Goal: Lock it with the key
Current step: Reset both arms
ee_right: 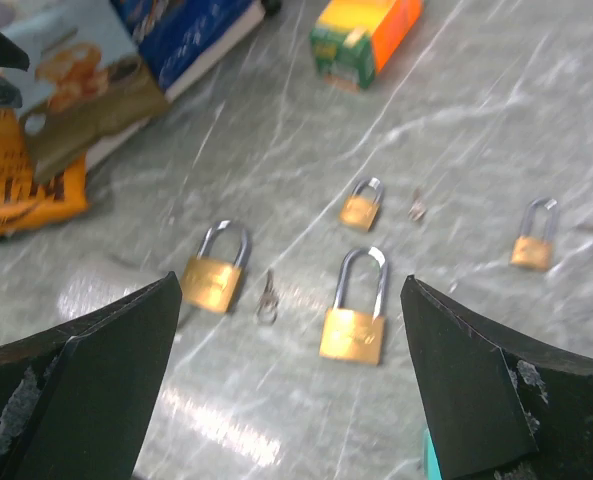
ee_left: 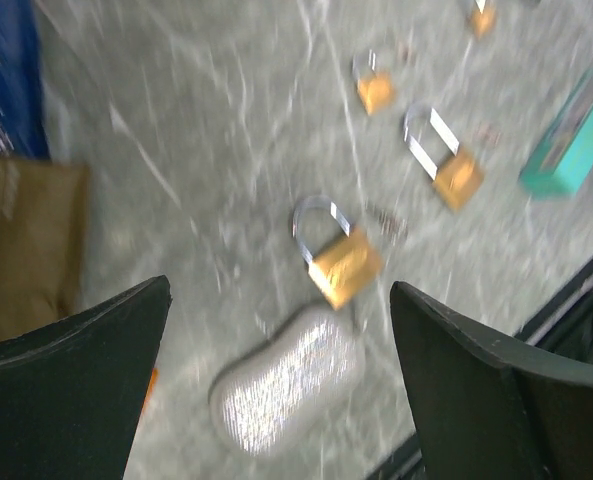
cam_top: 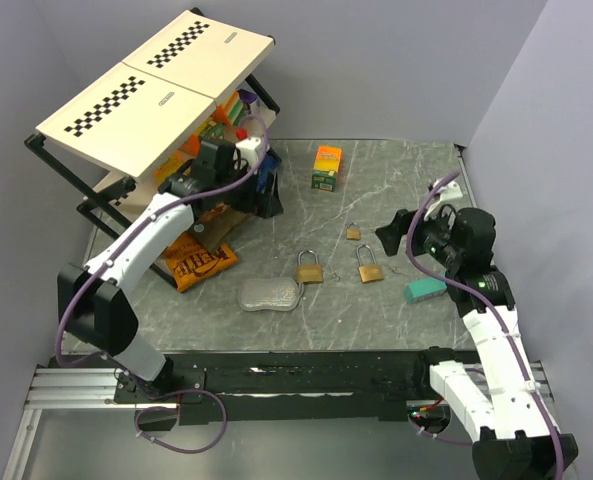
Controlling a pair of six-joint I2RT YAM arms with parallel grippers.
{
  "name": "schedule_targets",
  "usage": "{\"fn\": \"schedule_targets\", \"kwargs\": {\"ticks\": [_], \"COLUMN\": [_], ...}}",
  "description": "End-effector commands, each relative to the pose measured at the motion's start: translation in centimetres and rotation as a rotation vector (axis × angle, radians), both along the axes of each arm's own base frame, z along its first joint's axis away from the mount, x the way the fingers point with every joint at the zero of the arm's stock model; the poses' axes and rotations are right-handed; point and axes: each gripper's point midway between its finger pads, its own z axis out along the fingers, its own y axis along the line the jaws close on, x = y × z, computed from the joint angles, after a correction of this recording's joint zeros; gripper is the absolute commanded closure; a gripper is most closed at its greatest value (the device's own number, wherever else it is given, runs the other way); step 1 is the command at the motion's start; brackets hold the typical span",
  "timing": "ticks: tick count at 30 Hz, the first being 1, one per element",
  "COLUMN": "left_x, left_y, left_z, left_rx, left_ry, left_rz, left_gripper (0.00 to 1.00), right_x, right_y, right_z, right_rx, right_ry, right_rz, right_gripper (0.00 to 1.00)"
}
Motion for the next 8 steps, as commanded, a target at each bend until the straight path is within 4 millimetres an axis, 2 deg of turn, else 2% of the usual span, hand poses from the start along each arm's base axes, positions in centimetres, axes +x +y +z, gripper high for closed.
{"fn": "schedule_targets", "kwargs": {"ticks": [1,5,8], "left_x": [-1.9,-2.3,-2.2], "left_y": [1.2,1.7,1.7], "left_z": [0.2,-0.2,0.3], "left_rx": [0.041,0.056,0.051], "left_ry": [-0.062,-0.053,-0.065], "left_rz": [-0.036,-0.015,-0.017], "left_gripper": [0.04,0.04,0.04], "right_x": [-1.7,-2.1,-2.0], "right_y": [1.0,1.4,1.7], "right_z": [-2.4,-3.2,-3.4], "right_rx": [0.026,0.025,0.022], "right_ry": [0.064,0.087,0.094], "right_rz": [0.065,0.1,0.123], "right_gripper": [0.01,0.01,0.01]}}
